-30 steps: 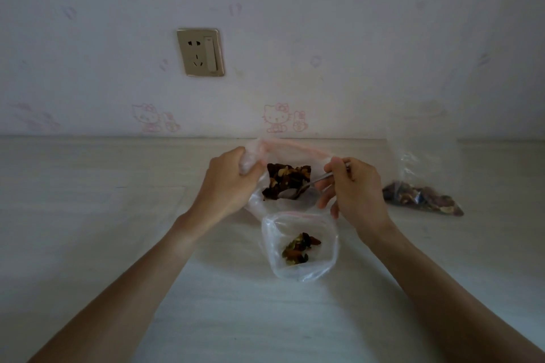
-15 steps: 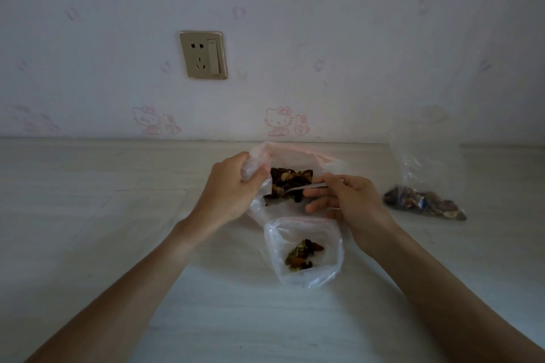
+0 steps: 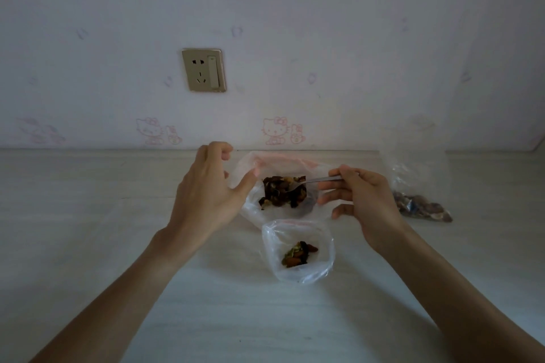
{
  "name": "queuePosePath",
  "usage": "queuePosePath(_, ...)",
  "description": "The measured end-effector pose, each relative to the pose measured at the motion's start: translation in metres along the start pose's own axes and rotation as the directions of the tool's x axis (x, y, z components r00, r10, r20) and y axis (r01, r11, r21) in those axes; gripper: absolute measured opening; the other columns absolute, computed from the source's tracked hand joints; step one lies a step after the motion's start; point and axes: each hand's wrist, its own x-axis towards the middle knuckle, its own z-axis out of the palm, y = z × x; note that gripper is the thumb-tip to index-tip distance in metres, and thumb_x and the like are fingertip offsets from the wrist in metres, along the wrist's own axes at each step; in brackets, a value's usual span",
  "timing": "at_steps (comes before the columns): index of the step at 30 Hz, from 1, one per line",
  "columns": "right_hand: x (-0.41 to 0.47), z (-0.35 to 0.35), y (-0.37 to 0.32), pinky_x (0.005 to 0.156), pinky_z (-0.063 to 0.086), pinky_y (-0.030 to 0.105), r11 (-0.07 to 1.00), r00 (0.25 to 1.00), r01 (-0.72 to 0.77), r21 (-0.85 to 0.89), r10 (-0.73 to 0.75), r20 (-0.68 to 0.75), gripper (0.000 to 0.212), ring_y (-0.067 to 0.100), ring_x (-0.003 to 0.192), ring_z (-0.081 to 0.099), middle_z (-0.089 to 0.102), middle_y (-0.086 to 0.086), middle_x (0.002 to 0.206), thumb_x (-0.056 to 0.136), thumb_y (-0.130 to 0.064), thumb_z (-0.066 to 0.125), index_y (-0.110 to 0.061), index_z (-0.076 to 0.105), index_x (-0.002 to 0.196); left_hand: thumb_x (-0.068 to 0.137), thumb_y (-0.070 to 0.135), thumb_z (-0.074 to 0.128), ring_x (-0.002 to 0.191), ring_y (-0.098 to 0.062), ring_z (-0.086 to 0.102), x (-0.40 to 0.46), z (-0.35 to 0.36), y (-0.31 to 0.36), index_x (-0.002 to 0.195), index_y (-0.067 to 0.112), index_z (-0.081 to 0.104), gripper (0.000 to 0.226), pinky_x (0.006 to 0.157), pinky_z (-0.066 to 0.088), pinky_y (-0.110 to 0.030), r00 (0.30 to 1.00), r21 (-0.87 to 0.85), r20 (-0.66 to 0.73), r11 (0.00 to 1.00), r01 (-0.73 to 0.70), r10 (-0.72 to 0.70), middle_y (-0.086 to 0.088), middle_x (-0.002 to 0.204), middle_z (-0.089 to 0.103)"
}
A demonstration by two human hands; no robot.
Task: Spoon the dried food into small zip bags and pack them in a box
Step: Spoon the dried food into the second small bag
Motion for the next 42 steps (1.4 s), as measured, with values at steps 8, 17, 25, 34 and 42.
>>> queuePosePath(8,-0.033,-0.016,-0.021,0.041,0.050,0.031,0.998,0.997,0.062,0.013,-0.063,0.054,0.031,0.032,0.064,0.073,0.077,0.021,0.088,0.109,-0.023,0.049,0.000,0.069,0.102,0.091,0.069,0.057,0.059,-0.002,0.064,-0.044,-0.018,0.016,0.077,0.035,0.064,0.037,0.058,0.046,-0.026,0.972,-0.197,0.237,0.980,0.042,0.006,0.018,0.068,0.068)
queuePosePath(17,-0.071,-0.043,-0.016,0.037,0.050,0.033,0.966,0.977,0.199,-0.167,-0.182,0.113,0.032,0.035,0.062,0.072,0.076,0.018,0.081,0.108,-0.023,0.049,-0.003,0.070,0.095,0.099,0.024,0.068,0.059,-0.007,0.069,-0.071,-0.007,0.027,0.094,0.028,0.071,0.007,0.067,0.059,-0.034,0.938,-0.317,0.345,0.945,0.076,0.040,0.010,0.066,0.072)
queuePosePath(25,-0.087,-0.042,-0.007,0.052,0.053,0.022,0.568,0.698,0.714,-0.409,-0.531,0.481,0.038,0.016,0.080,0.074,0.074,-0.012,0.091,0.108,-0.043,0.044,-0.016,0.072,0.105,0.099,0.022,0.065,0.059,-0.016,0.071,-0.097,-0.006,0.024,0.095,0.027,0.069,0.007,0.056,0.057,-0.041,0.971,-0.424,0.150,0.899,-0.107,0.186,0.010,0.068,0.069)
queuePosePath(34,-0.070,-0.030,-0.017,0.042,0.050,0.033,0.952,0.945,0.299,-0.065,-0.286,0.159,0.031,0.033,0.067,0.071,0.075,0.018,0.083,0.107,-0.024,0.050,-0.006,0.073,0.096,0.098,0.037,0.067,0.051,-0.013,0.063,-0.089,-0.008,0.013,0.087,0.035,0.068,0.011,0.055,0.053,-0.032,0.973,-0.438,0.204,0.899,-0.009,0.109,0.006,0.059,0.067)
queuePosePath(42,-0.030,-0.017,-0.018,0.043,0.053,0.031,0.992,0.993,0.113,-0.056,-0.112,0.034,0.030,0.027,0.066,0.074,0.078,0.015,0.085,0.105,-0.027,0.057,-0.004,0.075,0.096,0.064,0.094,0.048,0.080,-0.015,0.070,-0.033,-0.002,-0.008,0.101,0.029,0.054,0.075,0.073,0.053,-0.036,0.899,-0.202,0.269,0.893,0.402,-0.345,0.008,0.087,0.070)
